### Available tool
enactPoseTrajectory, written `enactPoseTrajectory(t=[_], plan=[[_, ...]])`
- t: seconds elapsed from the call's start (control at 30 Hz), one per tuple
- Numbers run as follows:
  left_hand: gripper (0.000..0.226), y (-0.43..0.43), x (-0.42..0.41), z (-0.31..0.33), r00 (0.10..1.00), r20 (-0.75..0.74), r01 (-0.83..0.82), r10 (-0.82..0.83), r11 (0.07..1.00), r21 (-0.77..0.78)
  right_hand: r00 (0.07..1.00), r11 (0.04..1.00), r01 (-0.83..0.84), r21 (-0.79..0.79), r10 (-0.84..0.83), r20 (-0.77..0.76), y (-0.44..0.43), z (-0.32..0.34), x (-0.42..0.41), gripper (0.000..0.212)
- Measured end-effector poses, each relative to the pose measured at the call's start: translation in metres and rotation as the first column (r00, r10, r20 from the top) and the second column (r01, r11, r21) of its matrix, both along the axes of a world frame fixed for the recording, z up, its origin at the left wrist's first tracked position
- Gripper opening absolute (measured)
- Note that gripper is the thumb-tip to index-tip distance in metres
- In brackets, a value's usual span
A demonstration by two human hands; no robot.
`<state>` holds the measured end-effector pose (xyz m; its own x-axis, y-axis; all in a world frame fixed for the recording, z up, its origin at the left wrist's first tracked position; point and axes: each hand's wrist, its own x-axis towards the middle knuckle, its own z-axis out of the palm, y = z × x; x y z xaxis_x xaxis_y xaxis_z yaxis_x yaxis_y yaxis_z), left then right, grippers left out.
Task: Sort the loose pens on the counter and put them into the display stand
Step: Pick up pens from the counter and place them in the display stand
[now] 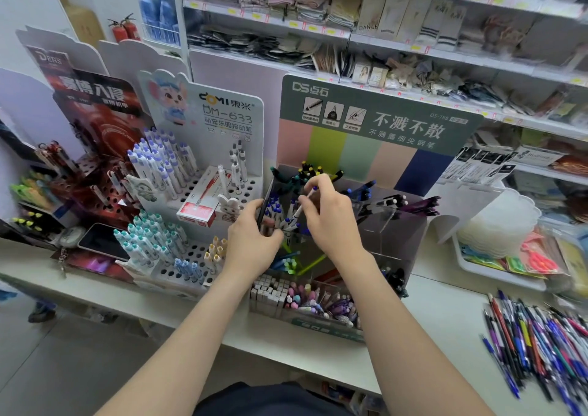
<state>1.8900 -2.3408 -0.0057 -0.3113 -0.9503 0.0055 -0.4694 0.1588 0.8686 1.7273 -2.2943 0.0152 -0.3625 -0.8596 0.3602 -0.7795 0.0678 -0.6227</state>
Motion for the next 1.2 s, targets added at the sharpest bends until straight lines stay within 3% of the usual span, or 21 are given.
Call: enactPoseTrajectory(t=[0.07, 0.13, 0.2, 0.37, 0.47, 0.57, 0.63, 0.7, 0.8, 0.9, 1.03, 1.1, 1.2], plan=[[0.069, -0.002, -0.004, -0.005, 0.999, 0.025, 0.03, -0.03, 0.999, -0.013, 0.988, 0.992, 0.002, 0.123, 0.018, -0.157, -0.001, -0.006, -0.004, 0.003], [0.073, -0.003, -0.01, -0.01, 0.998, 0.048, 0.036, -0.034, 0.998, -0.046, 0.91, 0.94, 0.018, 0.341, 0.127, -0.396, -0.001, -0.012, 0.001, 0.02], [0.074, -0.003, -0.017, -0.014, 0.997, 0.079, 0.017, -0.009, 0.994, -0.105, 0.867, 0.923, 0.065, 0.379, 0.136, -0.479, 0.0, -0.017, 0.006, 0.03], [0.061, -0.006, -0.028, -0.019, 0.986, 0.127, -0.085, 0.111, 0.977, -0.193, 0.949, 0.99, 0.132, 0.043, -0.114, -0.295, 0.012, -0.012, -0.005, 0.025], [0.046, -0.01, -0.024, -0.021, 0.975, 0.117, -0.161, 0.19, 0.961, -0.224, 0.94, 0.964, 0.178, 0.2, -0.107, -0.323, 0.022, -0.006, -0.017, 0.035], [0.05, -0.006, -0.021, -0.023, 0.981, 0.073, -0.163, 0.182, 0.963, -0.213, 0.885, 0.884, 0.143, 0.445, 0.087, -0.457, 0.028, -0.002, -0.021, 0.051], [0.052, 0.003, -0.022, -0.024, 0.992, 0.01, -0.122, 0.126, 0.973, -0.196, 0.879, 0.869, 0.064, 0.491, 0.184, -0.44, 0.025, -0.004, -0.021, 0.045], [0.046, 0.012, -0.024, -0.024, 0.994, -0.069, -0.101, 0.09, 0.98, -0.174, 0.894, 0.89, 0.054, 0.452, 0.158, -0.418, 0.019, -0.007, -0.022, 0.043], [0.034, 0.016, -0.026, -0.023, 0.989, -0.141, -0.059, 0.038, 0.988, -0.145, 0.884, 0.934, 0.166, 0.315, 0.001, -0.468, 0.015, -0.011, -0.016, 0.045], [0.022, 0.016, -0.022, -0.021, 0.988, -0.154, -0.032, 0.012, 0.991, -0.133, 0.874, 0.933, 0.057, 0.356, 0.126, -0.47, 0.014, -0.015, -0.009, 0.036], [0.015, 0.016, -0.017, -0.018, 0.982, -0.187, -0.04, 0.025, 0.996, -0.078, 0.834, 0.928, 0.184, 0.325, 0.028, -0.551, 0.017, -0.017, -0.012, 0.031], [0.014, 0.016, -0.015, -0.017, 0.981, -0.196, -0.016, 0.002, 0.997, -0.07, 0.816, 0.967, 0.168, 0.193, -0.027, -0.578, 0.021, -0.017, -0.009, 0.025], [0.014, 0.018, -0.015, -0.01, 0.966, -0.245, 0.071, -0.084, 0.996, -0.062, 0.89, 0.987, 0.121, -0.106, -0.155, -0.429, 0.029, -0.013, 0.004, 0.025]])
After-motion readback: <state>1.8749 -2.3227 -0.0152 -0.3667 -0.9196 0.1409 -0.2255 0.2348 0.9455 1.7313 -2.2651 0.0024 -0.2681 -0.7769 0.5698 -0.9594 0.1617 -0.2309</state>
